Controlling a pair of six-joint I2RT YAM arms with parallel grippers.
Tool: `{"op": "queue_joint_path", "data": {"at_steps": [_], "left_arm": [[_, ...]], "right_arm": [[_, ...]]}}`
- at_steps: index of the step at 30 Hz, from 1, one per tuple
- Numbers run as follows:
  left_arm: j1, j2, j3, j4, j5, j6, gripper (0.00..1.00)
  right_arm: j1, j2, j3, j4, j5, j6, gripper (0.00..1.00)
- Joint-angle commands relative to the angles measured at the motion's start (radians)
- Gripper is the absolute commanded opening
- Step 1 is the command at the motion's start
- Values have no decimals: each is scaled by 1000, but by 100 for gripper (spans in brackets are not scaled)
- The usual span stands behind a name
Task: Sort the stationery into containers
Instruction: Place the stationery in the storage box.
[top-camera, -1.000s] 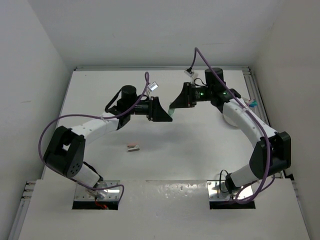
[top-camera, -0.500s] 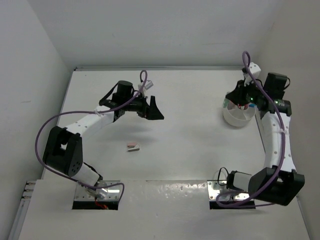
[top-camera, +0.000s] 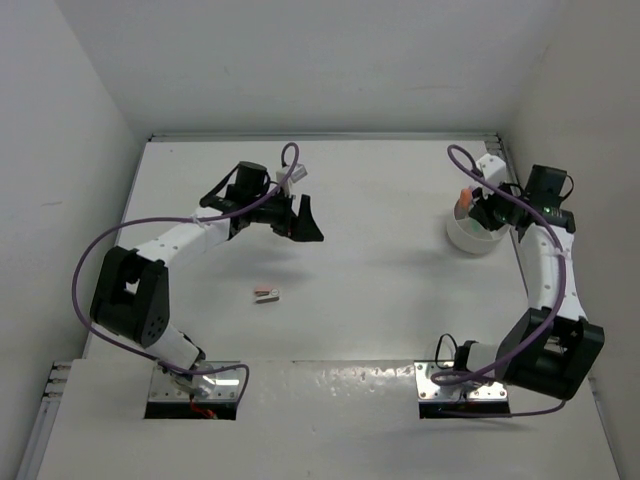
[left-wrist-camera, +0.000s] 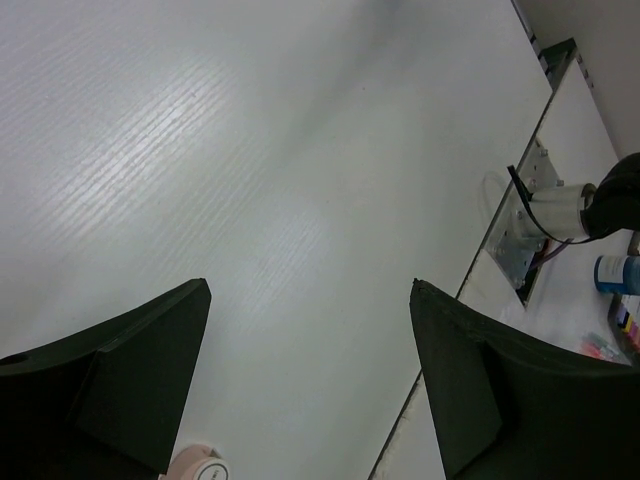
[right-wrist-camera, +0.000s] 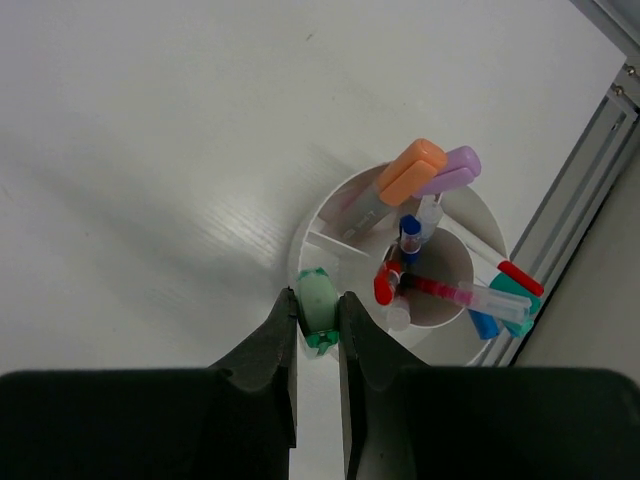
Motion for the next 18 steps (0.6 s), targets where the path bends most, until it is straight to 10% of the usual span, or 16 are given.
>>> {"op": "queue_joint_path", "data": {"at_steps": [1,18], "left_arm": [[11,-7,36,1,-7,34,87],[34,5,105,-239,-103,297,89]], "right_arm": [[15,18,-19,71,18,-114,0],[67,134,-20,156,81,-212,11]]}}
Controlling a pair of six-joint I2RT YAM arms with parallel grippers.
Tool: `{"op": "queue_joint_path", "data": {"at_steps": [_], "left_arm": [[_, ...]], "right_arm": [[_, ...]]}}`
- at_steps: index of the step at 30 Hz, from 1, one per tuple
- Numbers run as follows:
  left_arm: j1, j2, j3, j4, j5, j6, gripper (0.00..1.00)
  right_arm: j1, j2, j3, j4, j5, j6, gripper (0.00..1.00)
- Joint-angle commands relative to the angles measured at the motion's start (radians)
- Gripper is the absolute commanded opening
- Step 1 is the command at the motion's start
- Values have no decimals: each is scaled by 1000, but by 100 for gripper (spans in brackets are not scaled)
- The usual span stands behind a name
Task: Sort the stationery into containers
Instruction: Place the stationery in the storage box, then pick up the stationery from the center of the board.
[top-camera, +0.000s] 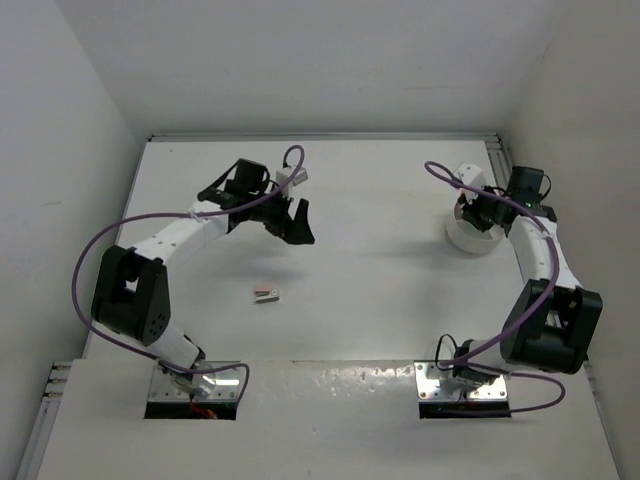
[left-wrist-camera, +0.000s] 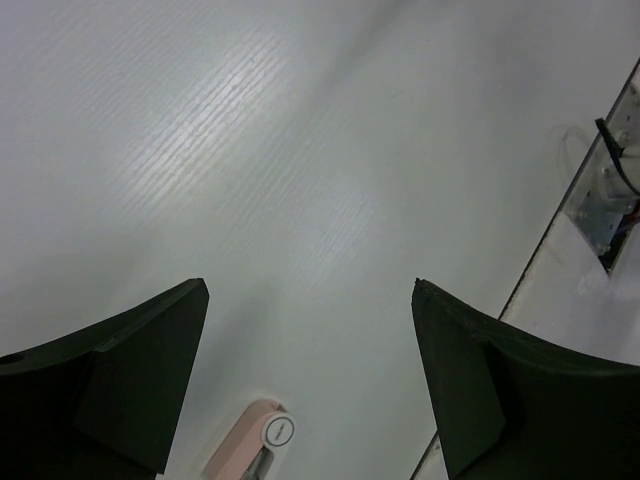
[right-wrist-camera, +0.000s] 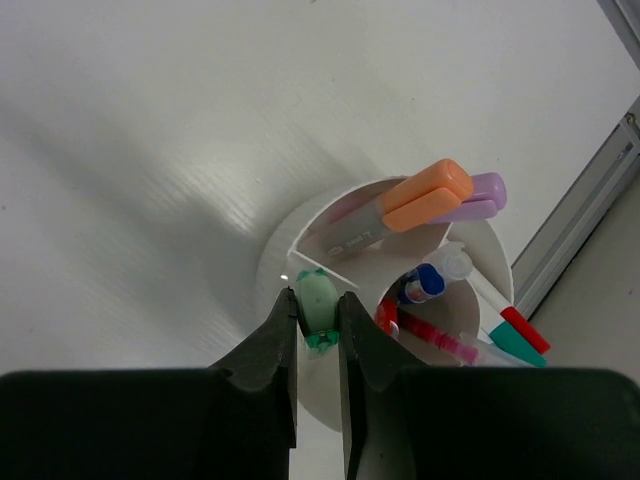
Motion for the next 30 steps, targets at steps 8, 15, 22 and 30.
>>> {"op": "queue_joint_path", "data": {"at_steps": [8,15,22,30], "left_arm": [[55,17,172,-442,-115,555,90],[50,25,33,-590,-245,793,86],[7,-52,-156,-478,-341,846,86],[-10,-31,-230,-366,-362,830,85]], "right_arm": [[31,-39,74,-36,-48,36,51],[204,-224,123,-40,-121,327,55],[276,-260,155,-76,-159,702,56],[276,-258,116,-124,-204,898,57]]}}
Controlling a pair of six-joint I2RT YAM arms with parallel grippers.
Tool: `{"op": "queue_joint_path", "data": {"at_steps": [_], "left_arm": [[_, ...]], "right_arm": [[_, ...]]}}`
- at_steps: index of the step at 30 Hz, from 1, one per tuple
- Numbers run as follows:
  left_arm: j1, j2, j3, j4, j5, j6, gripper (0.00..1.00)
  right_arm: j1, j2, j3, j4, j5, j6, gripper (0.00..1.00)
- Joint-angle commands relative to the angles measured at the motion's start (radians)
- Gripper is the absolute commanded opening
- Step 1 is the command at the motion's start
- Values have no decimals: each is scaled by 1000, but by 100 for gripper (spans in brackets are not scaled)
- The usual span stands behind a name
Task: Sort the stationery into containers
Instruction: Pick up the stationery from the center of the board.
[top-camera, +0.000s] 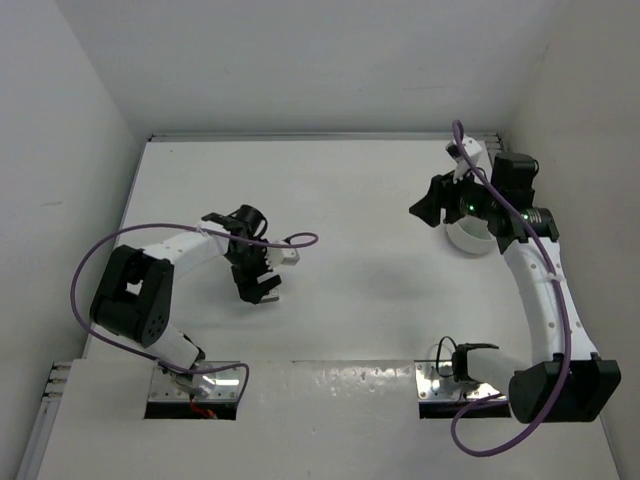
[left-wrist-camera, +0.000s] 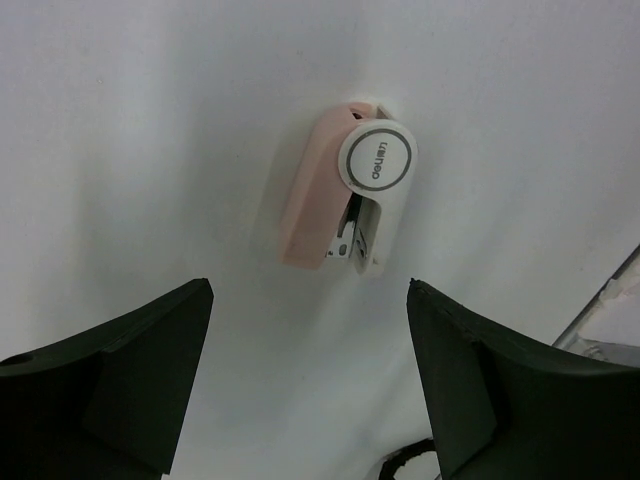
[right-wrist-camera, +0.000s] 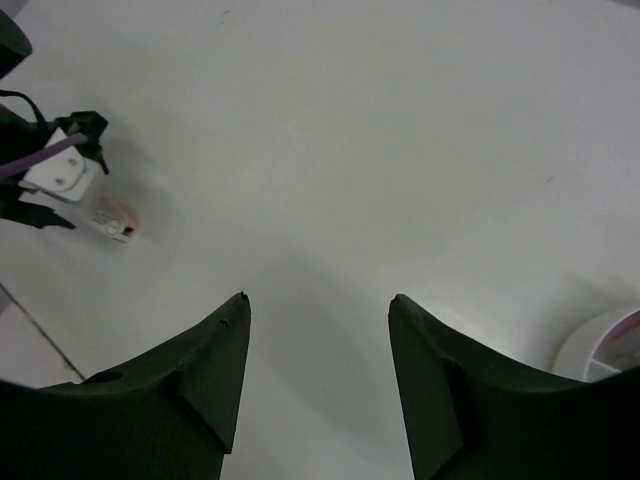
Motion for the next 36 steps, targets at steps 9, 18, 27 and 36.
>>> {"op": "queue_joint_path", "data": {"at_steps": [9,18,27,36], "left_arm": [[-14,-105,-105,199,-14,108,72],[-3,-136,-118,115,9,371,58],[66,-153,-139,151,94,592,53],[68,-111,-131,154,189,662,52]], "right_arm": [[35,2,-40,-34,-79,150,57],[35,15,-26,-55,-84,132,56],[41,26,-26,-59,-84,138,56],[44,34,-14,-69,-84,130,56]]}}
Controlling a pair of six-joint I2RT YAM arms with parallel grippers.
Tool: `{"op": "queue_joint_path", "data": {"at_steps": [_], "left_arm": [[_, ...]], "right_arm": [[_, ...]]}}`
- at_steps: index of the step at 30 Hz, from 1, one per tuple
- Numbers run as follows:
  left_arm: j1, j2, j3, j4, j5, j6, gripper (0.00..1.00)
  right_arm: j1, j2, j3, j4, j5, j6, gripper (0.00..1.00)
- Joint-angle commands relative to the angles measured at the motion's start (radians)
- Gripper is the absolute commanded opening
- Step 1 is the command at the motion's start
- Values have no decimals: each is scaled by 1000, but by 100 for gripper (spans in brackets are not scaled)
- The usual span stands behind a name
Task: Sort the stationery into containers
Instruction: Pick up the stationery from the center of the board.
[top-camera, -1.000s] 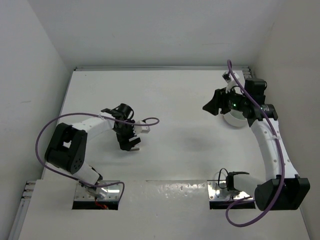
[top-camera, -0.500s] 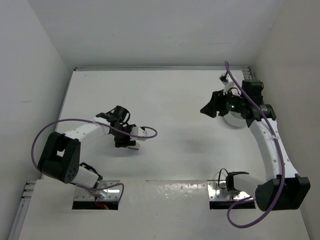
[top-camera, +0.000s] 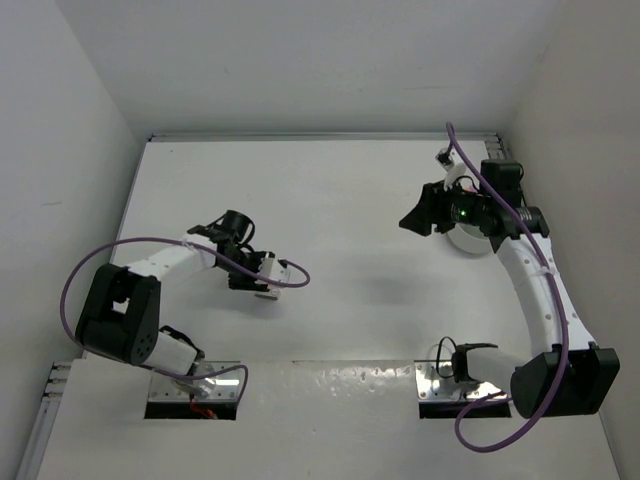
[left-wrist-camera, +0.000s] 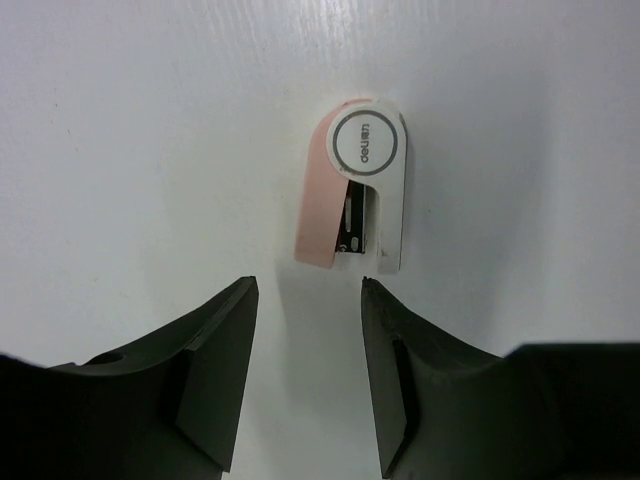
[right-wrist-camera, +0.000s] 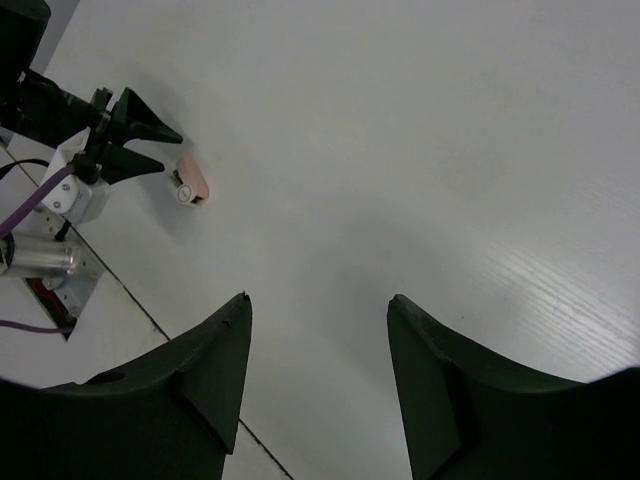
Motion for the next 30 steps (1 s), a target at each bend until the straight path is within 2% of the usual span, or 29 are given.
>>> {"op": "queue_joint_path", "data": {"at_steps": [1,12,18,21,25,30], "left_arm": [[9,14,9,-8,91,75,52],[9,92,35,-58,162,131,47],[11,118,45,-60,170,97,34],[15,132,71,-88,192,63,23],[43,161,134,-153,316,-1,11],[63,193,238,-238,488,-179,5]], "right_arm": [[5,8,24,3,-20,-3,56],[18,16,24,-4,-30,-4,56],[28,8,11,-15,-49,-10,55],[41,-7,-7,-13,-45,-26,55],[60,-29,-19,-12,-13,-73,55],[74,-69,-36,28,30,-188,57]]}}
